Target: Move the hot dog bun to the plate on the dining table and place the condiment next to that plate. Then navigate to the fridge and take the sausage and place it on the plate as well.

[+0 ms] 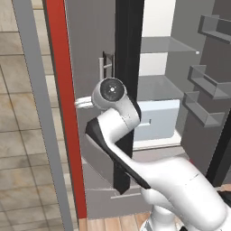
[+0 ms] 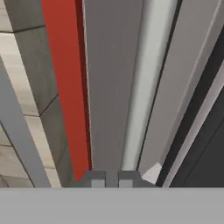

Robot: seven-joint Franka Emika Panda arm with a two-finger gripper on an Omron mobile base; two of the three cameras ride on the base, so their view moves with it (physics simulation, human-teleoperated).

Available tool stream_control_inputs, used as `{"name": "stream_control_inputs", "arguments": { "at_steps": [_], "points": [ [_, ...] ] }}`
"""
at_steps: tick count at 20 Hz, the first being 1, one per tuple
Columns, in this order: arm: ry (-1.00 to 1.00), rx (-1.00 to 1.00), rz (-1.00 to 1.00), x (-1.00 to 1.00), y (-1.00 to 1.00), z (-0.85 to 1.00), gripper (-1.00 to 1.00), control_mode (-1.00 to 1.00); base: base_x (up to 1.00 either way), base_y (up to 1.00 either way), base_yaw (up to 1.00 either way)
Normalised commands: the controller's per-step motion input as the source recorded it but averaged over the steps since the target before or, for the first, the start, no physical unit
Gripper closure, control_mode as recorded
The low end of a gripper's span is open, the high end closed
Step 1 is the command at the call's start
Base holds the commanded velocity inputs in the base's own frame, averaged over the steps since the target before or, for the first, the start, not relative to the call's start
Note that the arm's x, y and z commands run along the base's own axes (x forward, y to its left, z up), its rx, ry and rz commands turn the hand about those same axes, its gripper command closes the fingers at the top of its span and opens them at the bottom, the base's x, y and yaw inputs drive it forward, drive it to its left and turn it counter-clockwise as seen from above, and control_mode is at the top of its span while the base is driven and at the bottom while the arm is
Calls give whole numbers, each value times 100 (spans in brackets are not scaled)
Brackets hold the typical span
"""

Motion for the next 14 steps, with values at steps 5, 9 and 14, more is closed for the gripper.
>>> {"name": "stream_control_inputs", "arguments": {
  "at_steps": [5, 9, 14],
  "points": [
    [6, -2, 12, -99, 49, 41, -100, -100, 0, 0, 0],
    [0, 0, 11, -100, -26, 37, -100, -100, 0, 0, 0],
    [0, -1, 1, -100, -94, 20, -100, -100, 0, 0, 0]
  ]
}}
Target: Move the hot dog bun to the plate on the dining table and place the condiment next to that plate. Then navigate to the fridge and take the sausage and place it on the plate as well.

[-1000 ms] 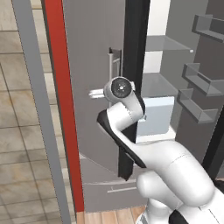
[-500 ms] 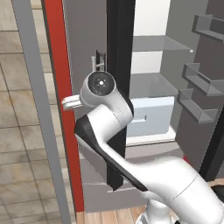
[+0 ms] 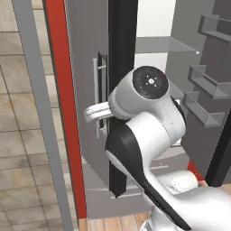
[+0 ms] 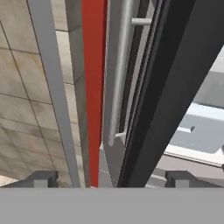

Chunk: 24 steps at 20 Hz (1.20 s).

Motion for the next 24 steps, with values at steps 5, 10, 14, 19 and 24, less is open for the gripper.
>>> {"name": "stream_control_inputs", "arguments": {
  "at_steps": [5, 10, 14, 19, 24],
  "points": [
    [0, 0, -2, -40, -100, 23, -100, -100, 0, 0, 0],
    [-2, 1, -3, 3, -100, 6, -100, -100, 0, 0, 0],
    [-2, 5, -4, 2, -100, 1, -100, -100, 0, 0, 0],
    [-2, 15, -4, 51, -94, 0, -100, -100, 0, 0, 0],
    [-3, 15, -4, 99, -53, 0, -100, -100, 0, 0, 0]
  ]
}}
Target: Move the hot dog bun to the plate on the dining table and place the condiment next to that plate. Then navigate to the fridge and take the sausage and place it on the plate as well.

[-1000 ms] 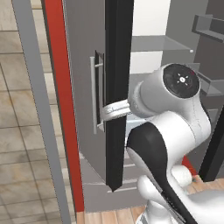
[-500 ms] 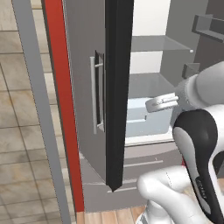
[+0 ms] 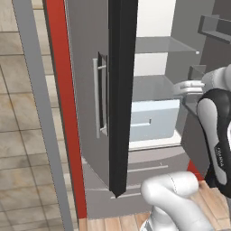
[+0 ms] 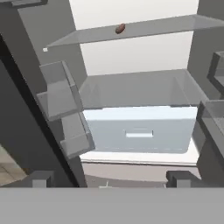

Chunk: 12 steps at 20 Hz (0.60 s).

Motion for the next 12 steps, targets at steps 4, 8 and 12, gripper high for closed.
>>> {"name": "stream_control_inputs", "arguments": {
  "at_steps": [4, 8, 12],
  "points": [
    [-4, 3, -8, 99, 2, -2, -100, -100, 0, 0, 0],
    [-1, 0, -8, 97, 21, -12, -100, -100, 0, 0, 0],
    [0, 1, -2, 99, 5, -11, -100, -100, 0, 0, 0]
  ]
}}
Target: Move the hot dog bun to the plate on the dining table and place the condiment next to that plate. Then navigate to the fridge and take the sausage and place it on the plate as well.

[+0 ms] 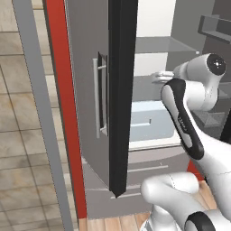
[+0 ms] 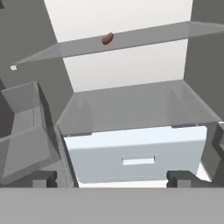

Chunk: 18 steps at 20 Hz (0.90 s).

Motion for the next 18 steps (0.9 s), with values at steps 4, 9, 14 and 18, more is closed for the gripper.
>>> {"name": "stream_control_inputs", "arguments": {
  "at_steps": [4, 9, 14, 18],
  "points": [
    [0, 7, 0, 80, 0, -8, -100, -100, 0, 0, 0],
    [7, 6, 2, 70, 2, -17, -100, -100, 0, 0, 0],
    [12, 3, 5, 33, 26, -27, -100, -100, 0, 0, 0],
    [11, 1, 6, 16, 40, -19, -100, -100, 0, 0, 0]
  ]
}}
